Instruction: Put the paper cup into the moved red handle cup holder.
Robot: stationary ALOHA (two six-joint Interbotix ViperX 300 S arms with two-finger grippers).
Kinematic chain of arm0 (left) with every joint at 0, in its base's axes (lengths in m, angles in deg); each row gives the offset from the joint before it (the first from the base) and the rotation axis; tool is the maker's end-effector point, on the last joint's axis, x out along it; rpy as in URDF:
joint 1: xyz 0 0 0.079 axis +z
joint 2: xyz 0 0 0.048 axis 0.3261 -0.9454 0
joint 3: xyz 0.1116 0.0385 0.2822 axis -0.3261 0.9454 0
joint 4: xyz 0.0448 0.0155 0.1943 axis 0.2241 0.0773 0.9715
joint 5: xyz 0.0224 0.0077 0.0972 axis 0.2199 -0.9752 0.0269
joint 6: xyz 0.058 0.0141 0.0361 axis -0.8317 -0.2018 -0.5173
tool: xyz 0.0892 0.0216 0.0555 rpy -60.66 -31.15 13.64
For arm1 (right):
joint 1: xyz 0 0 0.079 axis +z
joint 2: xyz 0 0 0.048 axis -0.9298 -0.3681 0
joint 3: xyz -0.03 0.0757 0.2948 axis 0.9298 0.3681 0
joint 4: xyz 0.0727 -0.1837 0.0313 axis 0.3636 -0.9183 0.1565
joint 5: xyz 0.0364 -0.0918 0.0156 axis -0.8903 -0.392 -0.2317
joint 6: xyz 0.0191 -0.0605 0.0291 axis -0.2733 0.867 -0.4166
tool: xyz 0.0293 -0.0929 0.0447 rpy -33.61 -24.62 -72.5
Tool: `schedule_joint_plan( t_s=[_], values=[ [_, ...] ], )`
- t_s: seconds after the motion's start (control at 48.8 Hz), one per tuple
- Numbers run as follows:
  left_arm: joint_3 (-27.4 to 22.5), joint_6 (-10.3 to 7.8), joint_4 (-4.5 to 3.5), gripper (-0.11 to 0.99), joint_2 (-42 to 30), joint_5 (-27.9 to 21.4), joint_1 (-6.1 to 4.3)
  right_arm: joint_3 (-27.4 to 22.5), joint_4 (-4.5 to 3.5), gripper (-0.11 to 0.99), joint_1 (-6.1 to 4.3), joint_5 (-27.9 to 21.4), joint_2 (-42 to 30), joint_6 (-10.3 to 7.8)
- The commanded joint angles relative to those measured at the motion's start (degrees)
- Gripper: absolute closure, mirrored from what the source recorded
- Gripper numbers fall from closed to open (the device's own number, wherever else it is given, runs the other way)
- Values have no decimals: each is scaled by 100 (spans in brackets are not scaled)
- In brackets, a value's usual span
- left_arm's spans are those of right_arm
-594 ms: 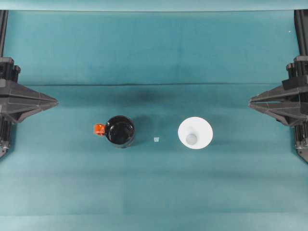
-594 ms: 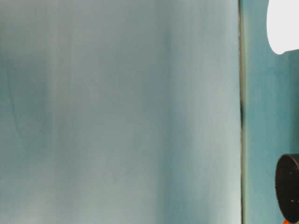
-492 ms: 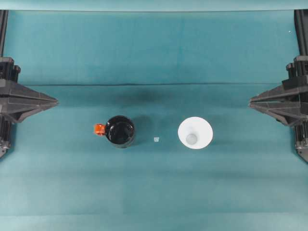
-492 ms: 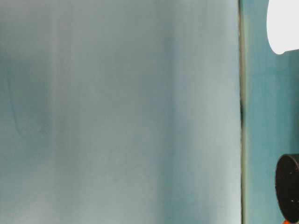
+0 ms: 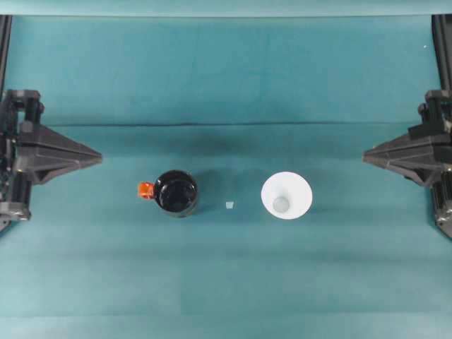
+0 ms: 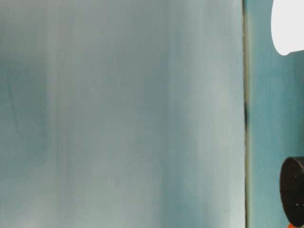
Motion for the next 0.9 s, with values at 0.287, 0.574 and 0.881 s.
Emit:
schedule_joint_plan(
  t_s=[0.287, 0.574, 0.881],
  values=[
    [-1046, 26, 26, 86, -1239, -2487, -18, -62, 26, 97, -123, -378, -18, -70],
    [-1556, 18, 35, 86, -2206, -3006, -79, -62, 26, 97, -185, -501, -18, -308],
    [-1934, -62, 79, 87, -2865, -3647, -79, -53, 26, 97, -185, -729, -18, -387]
  ],
)
